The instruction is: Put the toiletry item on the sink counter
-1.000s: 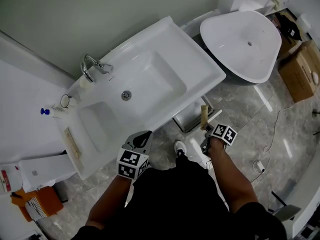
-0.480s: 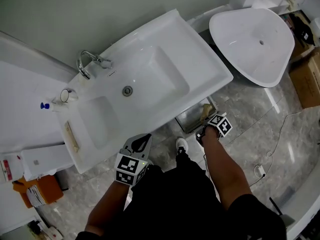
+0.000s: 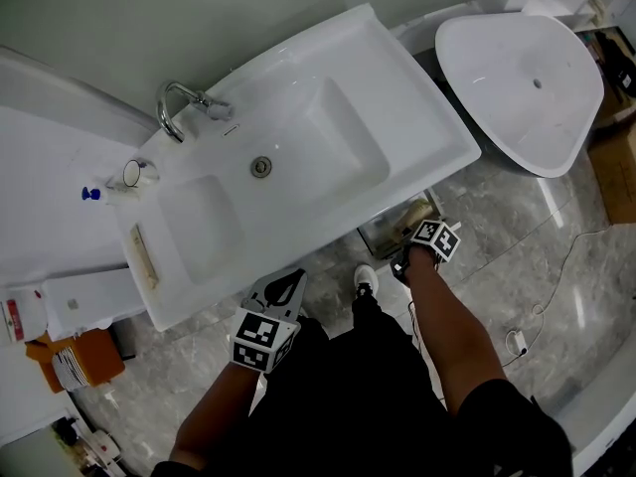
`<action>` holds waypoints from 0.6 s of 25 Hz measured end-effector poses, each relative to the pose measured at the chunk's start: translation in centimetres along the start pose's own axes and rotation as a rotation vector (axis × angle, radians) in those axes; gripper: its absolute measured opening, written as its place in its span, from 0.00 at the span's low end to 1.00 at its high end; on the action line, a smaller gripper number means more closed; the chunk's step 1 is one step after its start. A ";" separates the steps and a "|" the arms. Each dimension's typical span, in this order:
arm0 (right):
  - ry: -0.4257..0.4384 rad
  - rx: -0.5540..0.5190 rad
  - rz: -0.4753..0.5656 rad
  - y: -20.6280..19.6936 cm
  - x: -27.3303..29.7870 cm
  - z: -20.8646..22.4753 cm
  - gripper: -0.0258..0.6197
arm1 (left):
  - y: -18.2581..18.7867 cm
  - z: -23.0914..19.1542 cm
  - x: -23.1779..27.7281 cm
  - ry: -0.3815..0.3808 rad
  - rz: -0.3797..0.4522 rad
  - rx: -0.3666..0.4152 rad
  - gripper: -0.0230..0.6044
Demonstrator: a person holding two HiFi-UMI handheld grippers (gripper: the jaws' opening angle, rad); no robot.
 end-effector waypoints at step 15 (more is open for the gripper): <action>0.059 -0.219 -0.016 -1.9 -2.4 -2.4 0.17 | -0.9 -1.7 -1.8 0.014 0.057 -0.032 0.04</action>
Point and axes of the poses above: the fingertips, and each gripper's own axes: x forward along the fingers, z to its right, y out of its top, the point moved 10 cm from there along -x, backward along the fingers, and after that the axes turned 1 degree about -y, right-handed, at the moved point
